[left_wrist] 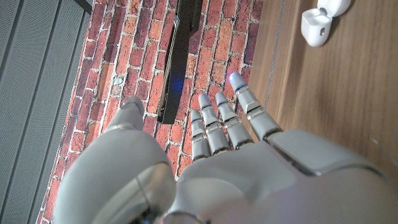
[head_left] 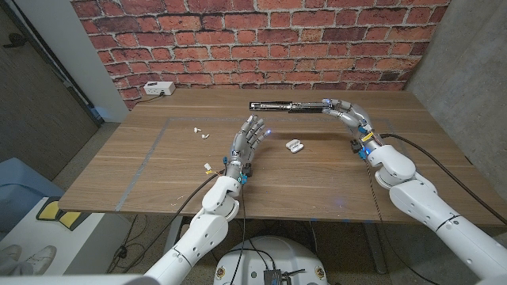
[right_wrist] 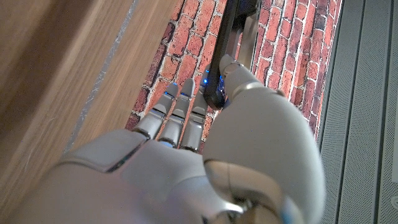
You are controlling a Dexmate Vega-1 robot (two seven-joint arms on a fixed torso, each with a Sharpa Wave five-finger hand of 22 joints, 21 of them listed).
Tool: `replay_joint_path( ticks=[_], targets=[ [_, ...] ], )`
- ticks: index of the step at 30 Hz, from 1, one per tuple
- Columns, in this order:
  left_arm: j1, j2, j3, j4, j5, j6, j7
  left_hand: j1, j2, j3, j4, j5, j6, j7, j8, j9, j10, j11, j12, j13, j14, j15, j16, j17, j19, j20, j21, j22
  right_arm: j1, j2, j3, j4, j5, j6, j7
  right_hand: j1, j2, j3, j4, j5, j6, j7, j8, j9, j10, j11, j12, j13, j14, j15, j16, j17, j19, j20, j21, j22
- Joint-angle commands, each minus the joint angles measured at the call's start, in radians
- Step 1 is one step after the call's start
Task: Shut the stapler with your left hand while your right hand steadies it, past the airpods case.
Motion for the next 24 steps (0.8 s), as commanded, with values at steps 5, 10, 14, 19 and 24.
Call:
replay_joint_path(
  ticks=[5, 10, 14, 19, 24],
  targets=[
    [0.005, -0.01, -0.006, 0.013, 0.012, -0.047, -0.013, 0.01, 0.015, 0.0, -0.008, -0.006, -0.055, -0.005, -0.005, -0.002, -0.048, -0.003, 0.0, -0.006, -0.039, -0.032, 0.003, 0.003, -0.023, 0.0, -0.019, 0.002, -0.03, 0.0, 0.02, -0.082, 0.084, -0.104, -0.046, -0.008, -0.014, 0.018, 0.001, 0.03, 0.033, 0.019, 0.001, -0.002, 0.13, -0.101, 0.084, 0.0, 0.027, -0.167, -0.017, -0.01, 0.018, 0.005, 0.004, 0.001],
    [0.01, -0.009, -0.013, 0.011, 0.017, -0.058, -0.007, 0.023, 0.029, 0.003, -0.013, -0.006, -0.078, 0.022, 0.0, -0.006, -0.068, 0.001, 0.004, -0.012, -0.059, -0.031, 0.006, 0.003, -0.039, 0.001, -0.031, 0.002, -0.041, -0.007, 0.027, -0.106, 0.114, -0.13, -0.047, -0.011, -0.017, 0.021, 0.001, 0.039, 0.037, 0.027, 0.0, -0.004, 0.131, -0.095, 0.086, 0.0, 0.035, -0.167, -0.02, -0.012, 0.021, 0.006, 0.004, 0.001],
    [0.011, -0.006, -0.015, 0.009, 0.021, -0.06, -0.004, 0.028, 0.036, 0.006, -0.013, -0.006, -0.081, 0.031, 0.001, -0.007, -0.072, 0.002, 0.005, -0.014, -0.064, -0.029, 0.007, 0.004, -0.044, 0.0, -0.034, 0.002, -0.043, -0.008, 0.031, -0.111, 0.135, -0.14, -0.038, -0.011, -0.017, 0.024, 0.002, 0.046, 0.038, 0.03, -0.002, -0.005, 0.132, -0.095, 0.088, 0.001, 0.038, -0.168, -0.022, -0.012, 0.024, 0.005, 0.005, 0.001],
    [0.012, -0.007, -0.017, 0.008, 0.04, -0.07, 0.01, 0.037, 0.049, 0.01, -0.015, -0.006, -0.074, 0.047, 0.007, -0.009, -0.069, 0.003, 0.011, -0.017, -0.066, -0.026, 0.01, 0.004, -0.046, 0.0, -0.038, 0.002, -0.038, -0.01, 0.028, -0.102, 0.137, -0.133, -0.017, -0.012, -0.016, 0.025, 0.002, 0.054, 0.041, 0.032, -0.004, -0.007, 0.133, -0.094, 0.092, 0.003, 0.046, -0.171, -0.021, -0.009, 0.026, 0.004, 0.005, 0.001],
    [0.012, 0.0, -0.017, 0.002, 0.07, -0.081, 0.019, 0.045, 0.06, 0.013, -0.016, -0.006, -0.076, 0.053, 0.007, -0.011, -0.082, 0.007, 0.009, -0.021, -0.077, -0.022, 0.01, 0.004, -0.057, -0.004, -0.045, 0.002, -0.036, -0.008, 0.027, -0.102, 0.153, -0.137, -0.006, -0.012, -0.017, 0.022, 0.002, 0.06, 0.04, 0.036, -0.008, -0.008, 0.131, -0.093, 0.095, 0.006, 0.046, -0.173, -0.016, -0.001, 0.026, -0.001, 0.005, 0.001]
  ],
)
